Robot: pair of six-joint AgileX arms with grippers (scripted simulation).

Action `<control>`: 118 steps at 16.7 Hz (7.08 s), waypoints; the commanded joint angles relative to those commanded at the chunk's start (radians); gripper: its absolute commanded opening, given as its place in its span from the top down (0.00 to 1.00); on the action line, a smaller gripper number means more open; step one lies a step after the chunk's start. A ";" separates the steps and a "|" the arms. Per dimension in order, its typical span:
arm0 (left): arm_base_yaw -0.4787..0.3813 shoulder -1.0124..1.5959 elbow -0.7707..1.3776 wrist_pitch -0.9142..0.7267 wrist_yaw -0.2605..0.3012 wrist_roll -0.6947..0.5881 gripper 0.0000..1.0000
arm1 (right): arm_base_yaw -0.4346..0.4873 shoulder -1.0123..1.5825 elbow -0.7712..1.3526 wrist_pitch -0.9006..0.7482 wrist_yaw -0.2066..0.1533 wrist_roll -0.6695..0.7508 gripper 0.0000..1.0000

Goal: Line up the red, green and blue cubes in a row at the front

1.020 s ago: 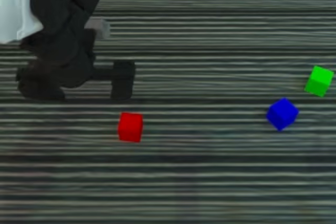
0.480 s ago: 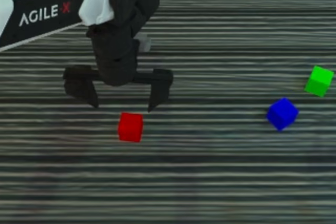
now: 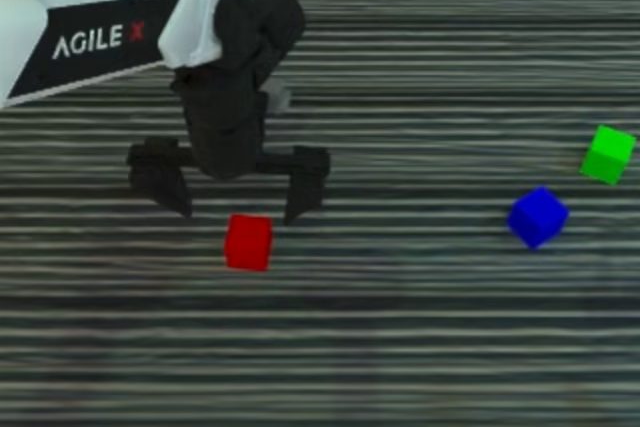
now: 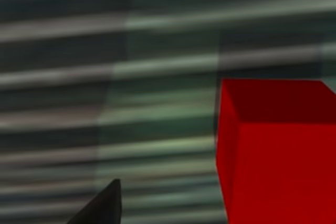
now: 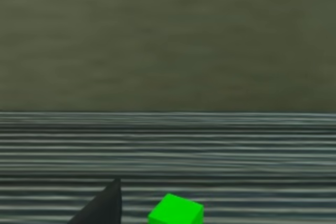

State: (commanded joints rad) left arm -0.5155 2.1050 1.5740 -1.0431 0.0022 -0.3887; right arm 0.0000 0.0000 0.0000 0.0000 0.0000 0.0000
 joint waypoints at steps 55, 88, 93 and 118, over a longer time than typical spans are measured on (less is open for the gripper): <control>-0.214 -0.327 -0.303 -0.004 -0.024 -0.346 1.00 | 0.000 0.000 0.000 0.000 0.000 0.000 0.00; -0.248 -0.265 -0.518 0.277 -0.025 -0.383 0.02 | 0.000 0.000 0.000 0.000 0.000 0.000 0.00; -0.248 -0.265 -0.518 0.277 -0.025 -0.383 0.00 | 0.000 0.000 0.000 0.000 0.000 0.000 0.00; -0.141 -0.552 -0.506 0.109 -0.033 -0.373 0.00 | 0.008 0.214 0.215 -0.141 -0.002 -0.115 0.00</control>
State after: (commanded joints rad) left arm -0.6570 1.5532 1.0683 -0.9345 -0.0309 -0.7622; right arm 0.0078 0.2144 0.2152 -0.1414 -0.0024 -0.1152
